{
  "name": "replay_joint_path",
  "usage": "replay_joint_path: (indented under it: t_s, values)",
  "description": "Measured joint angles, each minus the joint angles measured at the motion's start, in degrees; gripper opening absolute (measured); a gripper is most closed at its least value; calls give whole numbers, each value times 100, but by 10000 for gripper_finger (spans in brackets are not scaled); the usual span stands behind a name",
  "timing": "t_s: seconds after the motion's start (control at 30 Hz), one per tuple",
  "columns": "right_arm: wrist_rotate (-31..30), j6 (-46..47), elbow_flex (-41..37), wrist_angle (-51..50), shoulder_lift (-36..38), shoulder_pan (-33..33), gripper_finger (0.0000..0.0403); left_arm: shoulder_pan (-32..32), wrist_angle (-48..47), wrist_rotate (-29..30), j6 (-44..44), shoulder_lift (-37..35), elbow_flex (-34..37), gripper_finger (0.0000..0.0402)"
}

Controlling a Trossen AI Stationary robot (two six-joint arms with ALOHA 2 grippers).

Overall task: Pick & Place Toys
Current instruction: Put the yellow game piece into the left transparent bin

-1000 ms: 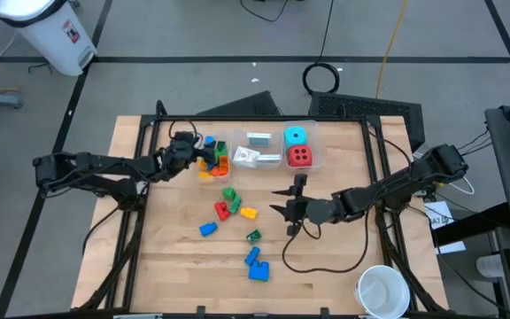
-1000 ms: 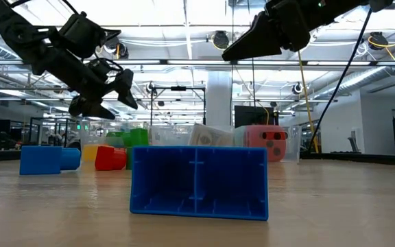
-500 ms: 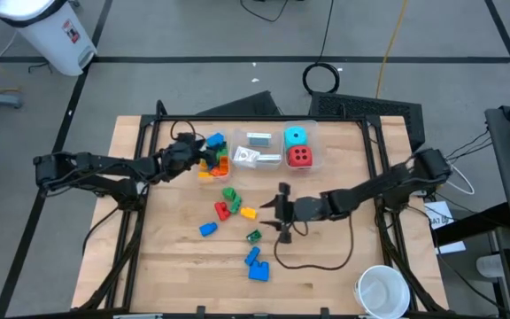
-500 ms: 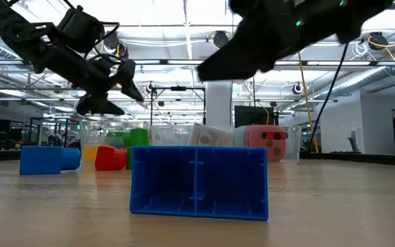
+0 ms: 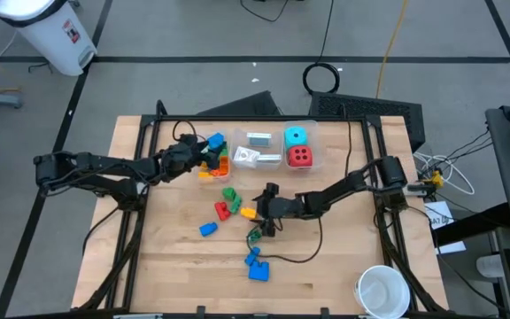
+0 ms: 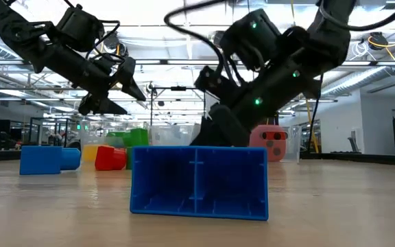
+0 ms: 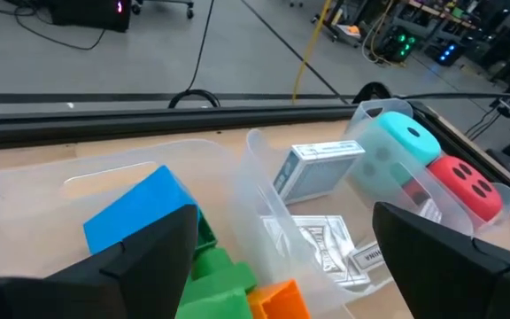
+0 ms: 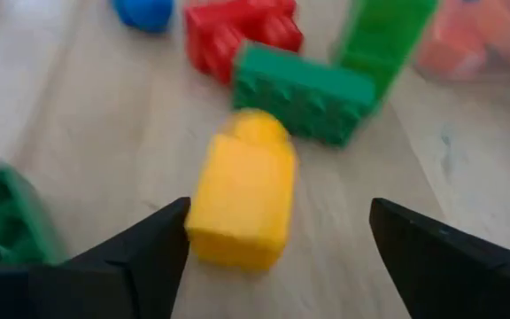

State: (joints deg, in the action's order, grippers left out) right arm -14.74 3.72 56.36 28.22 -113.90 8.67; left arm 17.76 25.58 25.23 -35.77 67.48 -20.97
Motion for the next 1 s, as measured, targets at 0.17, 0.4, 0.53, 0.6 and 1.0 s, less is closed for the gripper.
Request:
replay_joint_path:
  t_s: [0.17,0.4,0.53,0.6,1.0]
  values:
    - [379,30,-2,65,-49,-85,273,-2,-13,-42,0,0,0,342]
    - [605,-127,-2,158,-49,-83,180,-7,-17,-326,-3,0,0,342]
    - [605,-301,-2,158,-49,-83,124,-7,-11,-450,-4,0,0,342]
    - [605,-340,-2,161,-49,-83,99,-7,-2,-508,-4,0,0,342]
    - [122,-907,-4,-1405,1375,7,83,-168,1153,-2878,120,0,-2,340]
